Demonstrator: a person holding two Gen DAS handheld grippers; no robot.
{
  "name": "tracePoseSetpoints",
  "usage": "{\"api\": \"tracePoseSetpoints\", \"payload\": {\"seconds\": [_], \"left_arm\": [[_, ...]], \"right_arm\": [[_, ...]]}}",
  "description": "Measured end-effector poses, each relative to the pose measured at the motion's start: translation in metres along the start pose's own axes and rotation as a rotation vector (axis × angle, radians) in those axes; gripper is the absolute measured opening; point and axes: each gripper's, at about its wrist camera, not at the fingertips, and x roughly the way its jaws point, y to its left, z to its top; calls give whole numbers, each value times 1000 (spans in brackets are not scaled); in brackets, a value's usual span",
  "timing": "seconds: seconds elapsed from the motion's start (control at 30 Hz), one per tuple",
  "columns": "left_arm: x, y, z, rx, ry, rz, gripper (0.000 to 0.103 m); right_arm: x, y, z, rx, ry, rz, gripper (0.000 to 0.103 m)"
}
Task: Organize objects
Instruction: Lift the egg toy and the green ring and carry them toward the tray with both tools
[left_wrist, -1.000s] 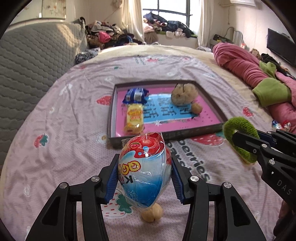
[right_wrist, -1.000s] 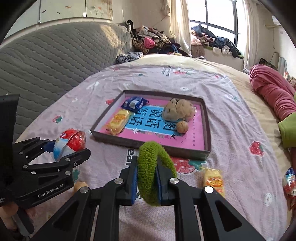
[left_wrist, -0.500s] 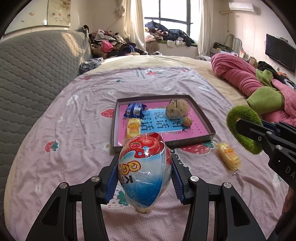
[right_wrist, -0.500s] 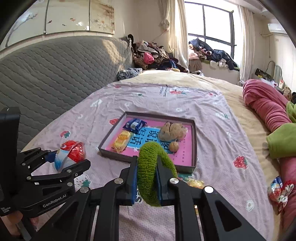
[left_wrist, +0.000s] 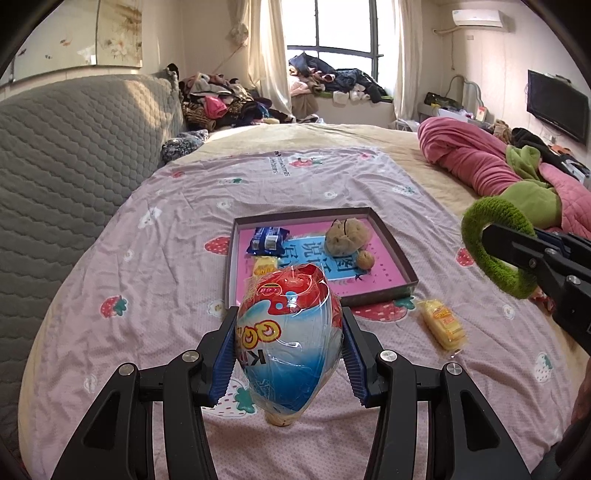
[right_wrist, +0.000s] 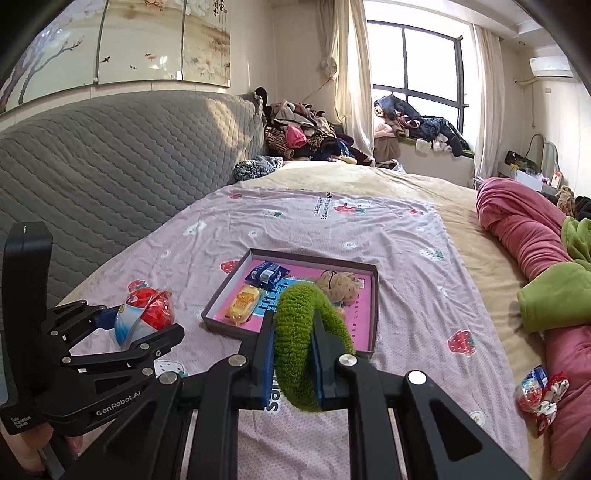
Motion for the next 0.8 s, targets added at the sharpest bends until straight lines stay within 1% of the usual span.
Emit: {"api": "tracePoseSetpoints", "payload": {"seconds": [0.53,0.8], "left_arm": [[-10,0,17,12,-26,11,53],[-8,2,28,15,-34,20,53]], "right_arm": [[-9,-2,17,-6,-35,-6,17],[-9,-7,29,0,-54,-8,17]]}}
